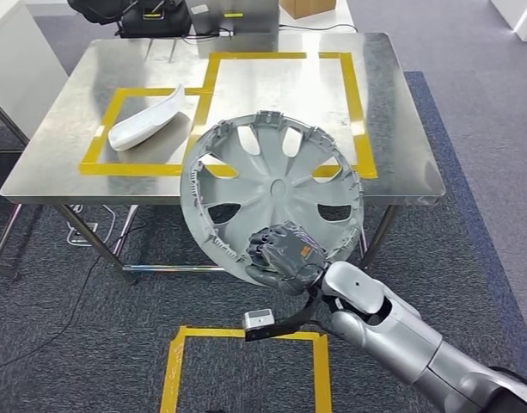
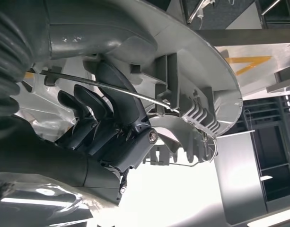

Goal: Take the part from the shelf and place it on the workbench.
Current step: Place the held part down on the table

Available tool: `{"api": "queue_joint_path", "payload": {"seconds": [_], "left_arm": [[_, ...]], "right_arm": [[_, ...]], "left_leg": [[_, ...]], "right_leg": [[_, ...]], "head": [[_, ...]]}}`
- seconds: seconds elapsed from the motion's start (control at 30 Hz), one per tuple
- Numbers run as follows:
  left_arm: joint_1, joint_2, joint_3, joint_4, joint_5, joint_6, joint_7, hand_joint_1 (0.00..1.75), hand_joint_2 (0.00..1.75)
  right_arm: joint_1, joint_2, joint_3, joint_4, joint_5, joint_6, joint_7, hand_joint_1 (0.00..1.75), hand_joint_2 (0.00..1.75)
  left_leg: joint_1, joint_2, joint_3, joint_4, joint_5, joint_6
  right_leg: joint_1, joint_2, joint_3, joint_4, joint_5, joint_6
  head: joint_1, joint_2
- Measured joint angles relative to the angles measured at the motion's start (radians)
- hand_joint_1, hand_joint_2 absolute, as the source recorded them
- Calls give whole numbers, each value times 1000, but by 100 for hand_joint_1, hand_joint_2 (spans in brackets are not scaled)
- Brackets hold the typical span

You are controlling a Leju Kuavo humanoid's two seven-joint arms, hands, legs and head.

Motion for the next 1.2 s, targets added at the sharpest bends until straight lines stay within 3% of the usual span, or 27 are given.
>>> {"api": "queue_joint_path", "payload": {"seconds": [0.07, 0.13, 0.3, 0.37, 0.43, 0.47, 0.5, 0.53, 0.6, 0.67, 0.77, 0.97, 1.03, 1.1, 1.13, 1.2], "left_arm": [[1, 0, 0, 0, 0, 0, 0, 0, 175], [1, 2, 0, 0, 0, 0, 0, 0, 175], [-1, 1, 0, 0, 0, 0, 0, 0, 175], [-2, 0, 0, 0, 0, 0, 0, 0, 175], [-2, -1, 0, 0, 0, -1, 0, 0, 175], [-2, -1, 0, 0, 0, -1, 0, 0, 175], [-2, -2, 0, 0, 0, -1, 0, 0, 175], [-2, -3, 0, 0, -1, -2, 0, 0, 175], [-2, -4, 0, 0, -1, -3, 0, 0, 175], [-2, -5, 0, 0, -2, -4, 0, 0, 175], [-3, -5, 0, 0, -3, -6, 0, 0, 175], [-3, -5, 0, 0, -3, -6, 0, 0, 175], [-2, -7, 0, 0, -4, -8, 1, 0, 175], [-1, -9, 0, 0, -4, -9, 4, 0, 175], [0, -9, 0, 0, -4, -11, 6, 0, 175], [0, -9, 0, 0, -4, -14, 8, 0, 175]], "right_arm": [[0, 0, 0, 0, 0, 0, 0, 175, 175], [-1, 0, 0, 0, 0, 0, 0, 175, 175], [-2, 0, -1, -1, -2, 0, 0, 175, 175], [-4, 0, -2, 0, -3, 0, 0, 175, 175], [-4, 0, -2, 1, -3, 1, -2, 175, 175], [-2, 0, -2, 1, -3, 1, -2, 175, 175], [-2, 0, -2, 2, -4, 2, -3, 175, 175], [-1, 0, -2, 3, -5, 2, -3, 175, 175], [-3, 0, -2, 4, -9, 3, -4, 175, 175], [-5, 0, -1, 5, -10, 5, -5, 175, 175], [-6, -1, -1, 6, -10, 8, -7, 175, 175], [-6, -2, -1, 6, -11, 9, -6, 175, 175], [-8, -2, -1, 7, -12, 11, -6, 175, 175], [-9, -2, 0, 8, -14, 15, -7, 175, 175], [-9, -2, 0, 9, -14, 16, -7, 175, 175], [-10, -2, 0, 9, -15, 16, -7, 175, 175]], "left_leg": [[-9, -3, 46, -117, 77, 19], [-19, -7, 93, -226, 119, 35], [-19, -5, 119, -285, 116, 41], [-15, -4, 126, -297, 120, 45], [-16, -4, 127, -296, 118, 48], [-17, -3, 128, -296, 117, 49], [-17, -3, 129, -295, 115, 49], [-17, -4, 132, -293, 112, 48], [-18, -4, 137, -287, 103, 41], [-22, -4, 136, -280, 97, 33], [-23, -2, 135, -279, 98, 24], [-22, -2, 135, -277, 93, 18], [-18, -2, 77, -157, 39, 6], [-14, -3, 26, -61, 20, -1], [-14, -3, 38, -94, 53, 1], [-15, -5, 96, -219, 105, 8]], "right_leg": [[4, 3, 8, -1, -5, -2], [8, 5, 11, -2, -9, 0], [8, 1, 2, 1, -21, 23], [8, -3, -43, 86, -66, 29], [8, -4, -113, 216, -113, 34], [8, -5, -138, 256, -116, 36], [8, -5, -145, 258, -99, 37], [8, -6, -132, 220, -65, 37], [9, -14, -69, 85, 4, 34], [11, -17, -27, 3, 24, 25], [13, -13, -23, -4, 19, 11], [9, -13, -21, -8, 20, 4], [5, -12, -15, -11, 19, -6], [5, -10, -9, -12, 15, -12], [5, -8, -5, -12, 13, -12], [7, -6, -1, -11, 9, -6]], "head": [[0, 0], [1, 0], [2, 0], [5, 0], [6, 0], [6, 0], [6, 0], [6, 0], [6, 0], [4, 0], [3, 0], [4, 0], [2, 0], [0, 0], [0, 0], [1, 0]]}}
